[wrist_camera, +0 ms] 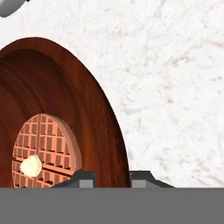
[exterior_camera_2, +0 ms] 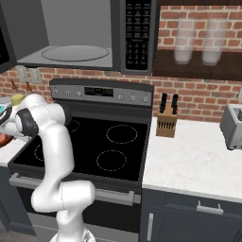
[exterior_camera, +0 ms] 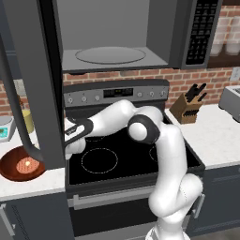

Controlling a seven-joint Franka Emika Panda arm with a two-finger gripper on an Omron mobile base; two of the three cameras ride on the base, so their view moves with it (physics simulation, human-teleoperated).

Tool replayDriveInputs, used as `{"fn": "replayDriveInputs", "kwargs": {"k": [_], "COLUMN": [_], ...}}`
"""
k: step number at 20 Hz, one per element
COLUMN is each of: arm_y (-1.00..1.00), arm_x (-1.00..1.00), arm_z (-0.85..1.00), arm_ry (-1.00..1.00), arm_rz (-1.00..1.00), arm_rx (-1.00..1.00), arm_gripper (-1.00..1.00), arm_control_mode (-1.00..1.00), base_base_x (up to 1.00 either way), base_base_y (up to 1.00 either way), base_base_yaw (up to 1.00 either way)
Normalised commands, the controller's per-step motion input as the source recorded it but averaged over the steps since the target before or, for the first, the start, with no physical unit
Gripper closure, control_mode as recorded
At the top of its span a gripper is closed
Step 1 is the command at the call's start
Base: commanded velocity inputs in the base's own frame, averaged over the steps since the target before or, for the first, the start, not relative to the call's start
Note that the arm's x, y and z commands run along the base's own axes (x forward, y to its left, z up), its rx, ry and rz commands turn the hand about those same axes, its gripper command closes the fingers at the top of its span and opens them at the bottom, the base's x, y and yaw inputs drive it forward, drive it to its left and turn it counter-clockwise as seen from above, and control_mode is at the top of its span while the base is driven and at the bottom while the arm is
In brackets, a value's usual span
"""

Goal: Open the microwave, place the bowl with waffle inside the microwave, then close the microwave door and turn it on.

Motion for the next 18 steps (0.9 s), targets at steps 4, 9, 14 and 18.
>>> {"fn": "replayDriveInputs", "kwargs": {"k": [4,9,14,18], "arm_y": [-0.11,-0.46,-0.81,-0.86], "arm_x": [0.00,-0.17,-0.02,-0.04], "arm_z": [0.24,0.30,0.14,0.15], "arm_ry": [0.00,0.00,0.00,-0.01], "arm_rz": [-0.03,-0.12,-0.15,-0.14], "arm_rx": [0.00,0.00,0.00,0.00], "arm_gripper": [1.00,1.00,1.00,1.00], "arm_control_mode": [-1.00,-1.00,-1.00,-1.00], "base_base_x": [0.00,0.00,0.00,0.00], "base_base_y": [0.00,0.00,0.00,0.00], "base_base_yaw": [0.00,0.00,0.00,0.00]}}
